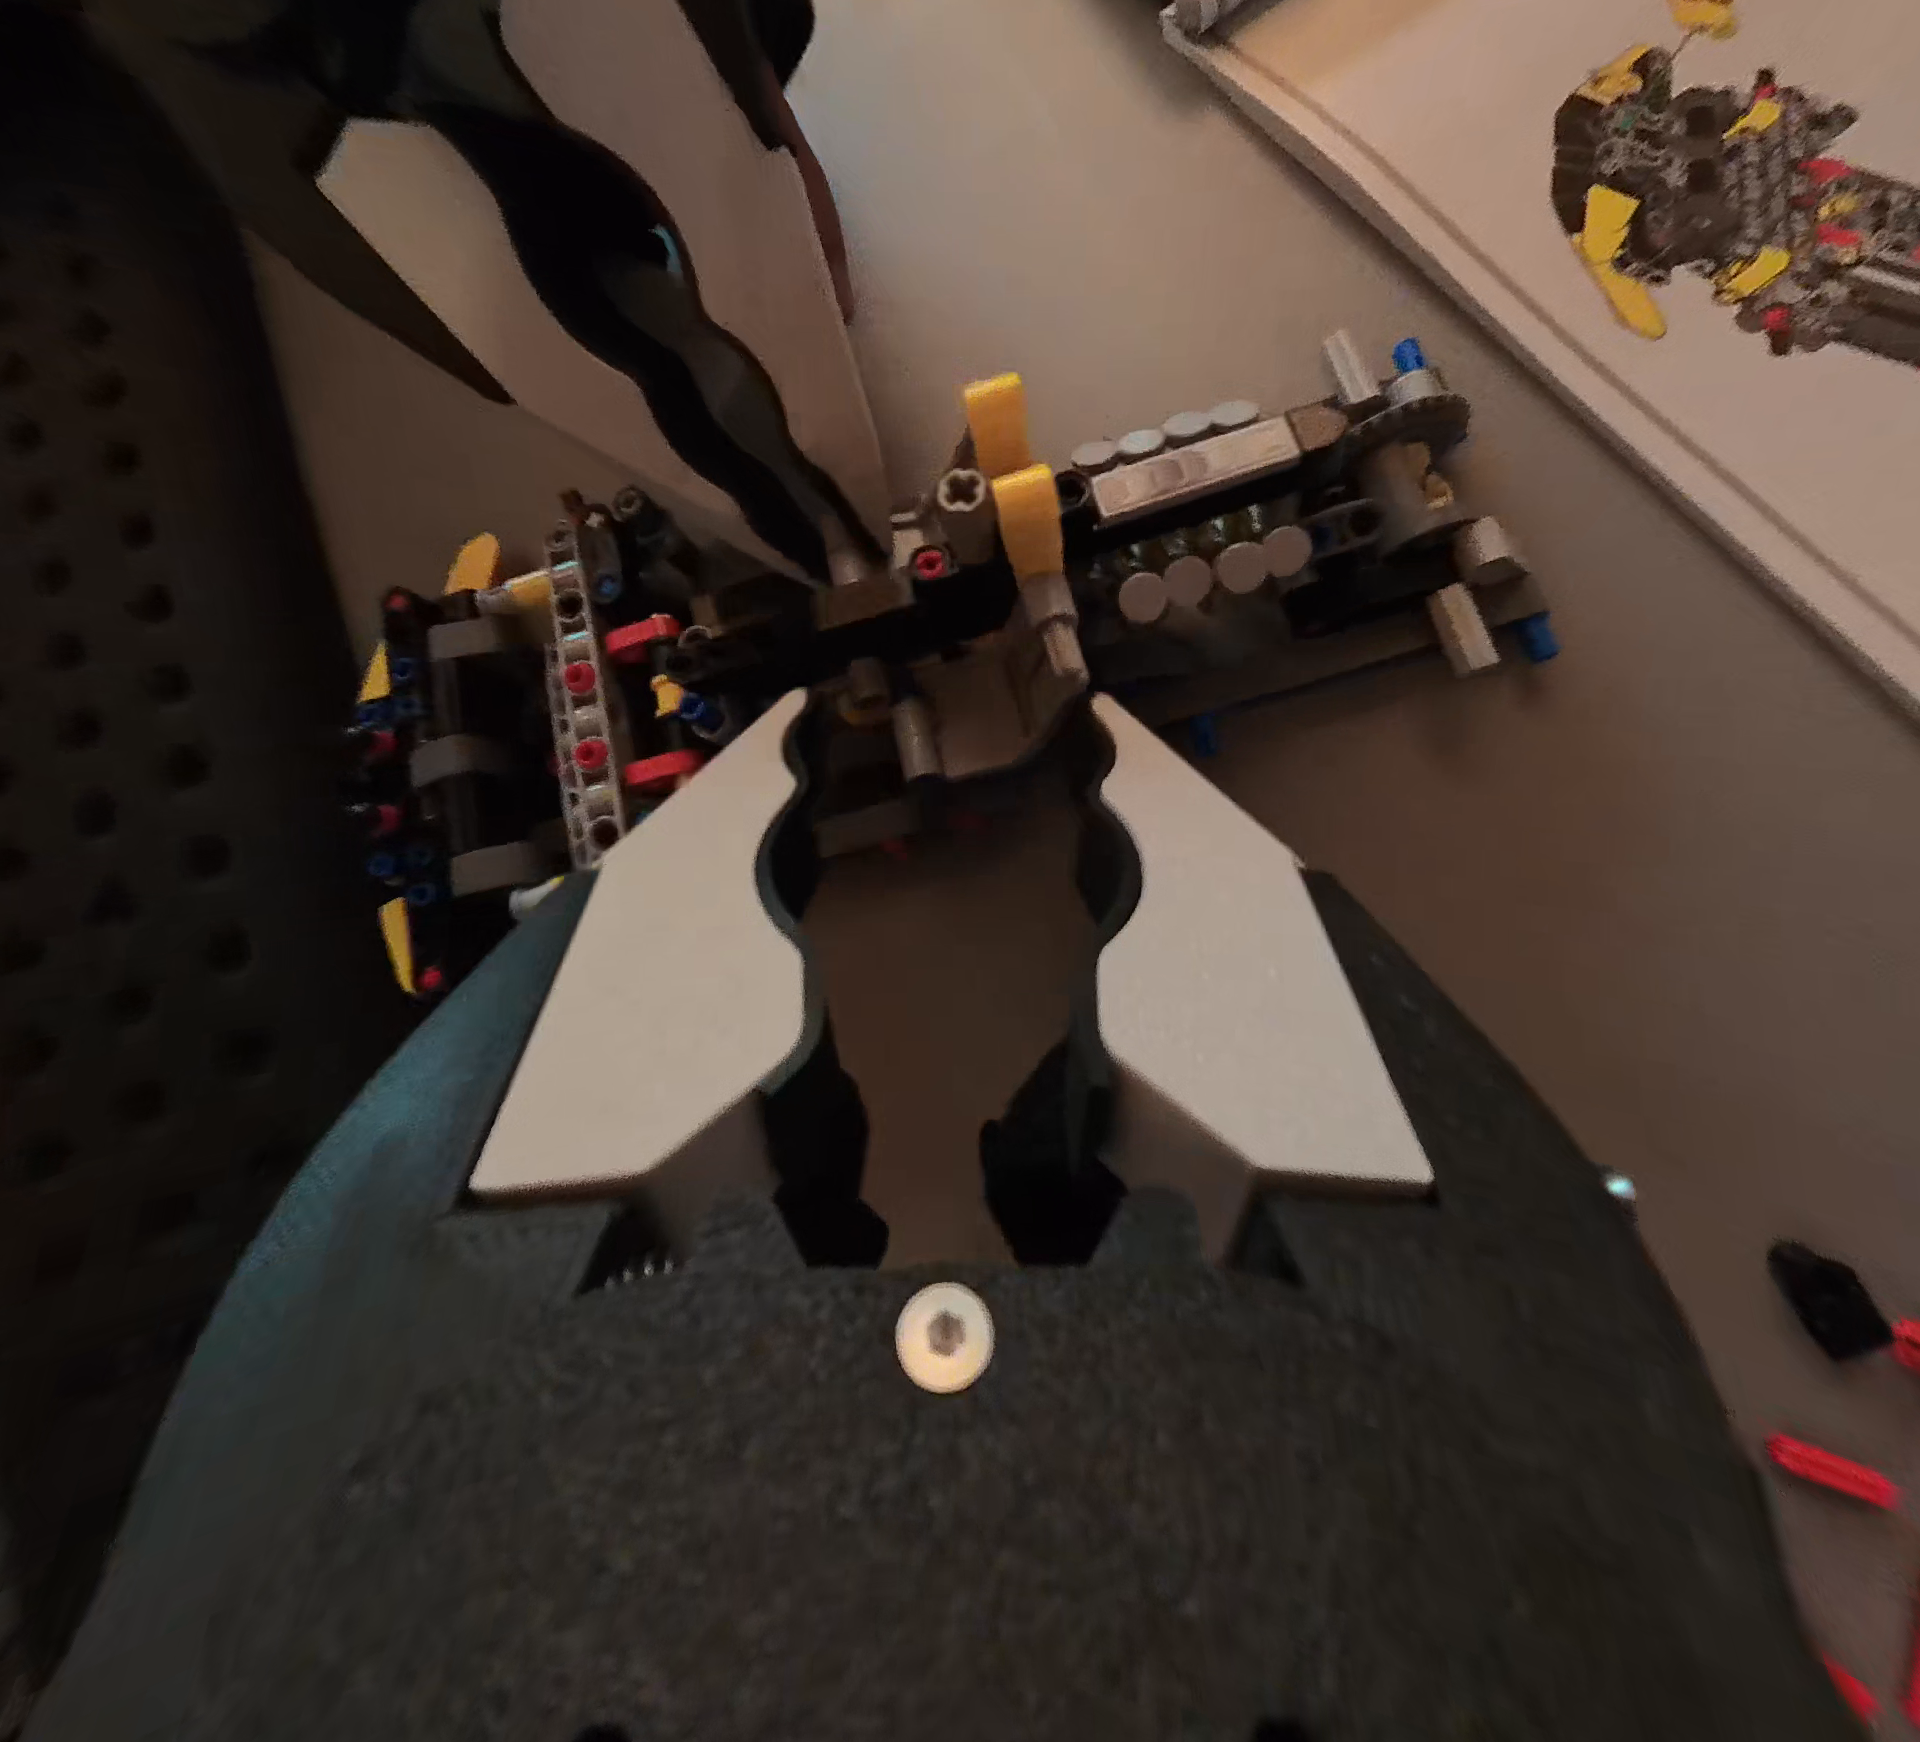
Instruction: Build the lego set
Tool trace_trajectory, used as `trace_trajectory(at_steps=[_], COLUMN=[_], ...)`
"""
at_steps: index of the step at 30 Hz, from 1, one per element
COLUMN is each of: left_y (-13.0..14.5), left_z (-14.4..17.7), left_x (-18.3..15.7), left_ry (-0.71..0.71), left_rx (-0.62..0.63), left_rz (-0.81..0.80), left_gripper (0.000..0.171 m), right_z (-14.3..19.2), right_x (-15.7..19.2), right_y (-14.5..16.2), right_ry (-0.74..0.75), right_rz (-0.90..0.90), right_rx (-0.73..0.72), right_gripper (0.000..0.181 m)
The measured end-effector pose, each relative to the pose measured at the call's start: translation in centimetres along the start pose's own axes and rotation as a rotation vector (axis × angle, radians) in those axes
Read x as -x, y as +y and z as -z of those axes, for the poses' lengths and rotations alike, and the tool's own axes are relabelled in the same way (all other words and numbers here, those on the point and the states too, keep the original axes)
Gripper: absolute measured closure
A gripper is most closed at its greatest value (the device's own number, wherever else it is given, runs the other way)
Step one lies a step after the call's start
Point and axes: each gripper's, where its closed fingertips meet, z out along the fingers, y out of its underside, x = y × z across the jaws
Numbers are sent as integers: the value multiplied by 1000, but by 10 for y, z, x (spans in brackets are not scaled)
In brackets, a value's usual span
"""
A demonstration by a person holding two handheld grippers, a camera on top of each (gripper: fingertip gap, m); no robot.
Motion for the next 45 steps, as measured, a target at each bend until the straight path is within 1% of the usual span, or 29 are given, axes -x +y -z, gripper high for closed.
trace_trajectory(at_steps=[1, 2, 10, 15, 17, 18, 21, 23, 24, 28, 30, 31, 34, 38, 41, 45], left_y=[0, 0, 0, 0, 0, 0, 0, 0, 0, 0, 0, 0, 0, 0, 0, -1], left_z=[0, 0, 0, 0, 0, 0, 0, 0, 0, 0, 0, 0, 0, -1, -3, -5], left_x=[0, 0, 0, 0, 0, 0, 0, 0, 0, 0, 0, 0, -1, -1, -1, 0], left_ry=[0, -1, 1, 3, 4, 4, 3, 5, 5, 3, 3, 3, 3, 4, 1, -2], left_rx=[0, 1, 0, 0, -1, -3, -3, -5, -5, -2, -3, -3, -5, -7, -3, -5], left_rz=[0, -1, 2, 3, 3, 4, 2, 6, 5, 1, 3, 1, 0, 1, -5, -11], left_gripper=[166, 166, 167, 166, 167, 166, 167, 166, 166, 166, 166, 166, 166, 166, 166, 166], right_z=[0, 0, 0, 1, 2, 1, 1, 4, 5, 3, 2, 2, 3, 7, 10, 14], right_x=[-3, -3, -1, -1, -2, -4, -4, 3, 4, -4, -10, -10, -13, -13, -14, -14], right_y=[0, 0, 1, -1, -3, -1, -1, -2, -3, -1, 1, 1, 3, 7, 9, 11], right_ry=[28, 31, -41, -121, -146, -137, -143, -221, -255, -307, -317, -338, -338, -280, -301, -347], right_rz=[16, 20, -57, -148, -181, -178, -152, -176, -204, -289, -331, -337, -320, -214, -216, -167], right_rx=[0, -5, -22, -54, -72, -69, -67, -65, -74, -89, -80, -77, -45, 34, 79, 140], right_gripper=[139, 140, 144, 149, 154, 158, 156, 145, 144, 163, 177, 178, 178, 179, 179, 179])
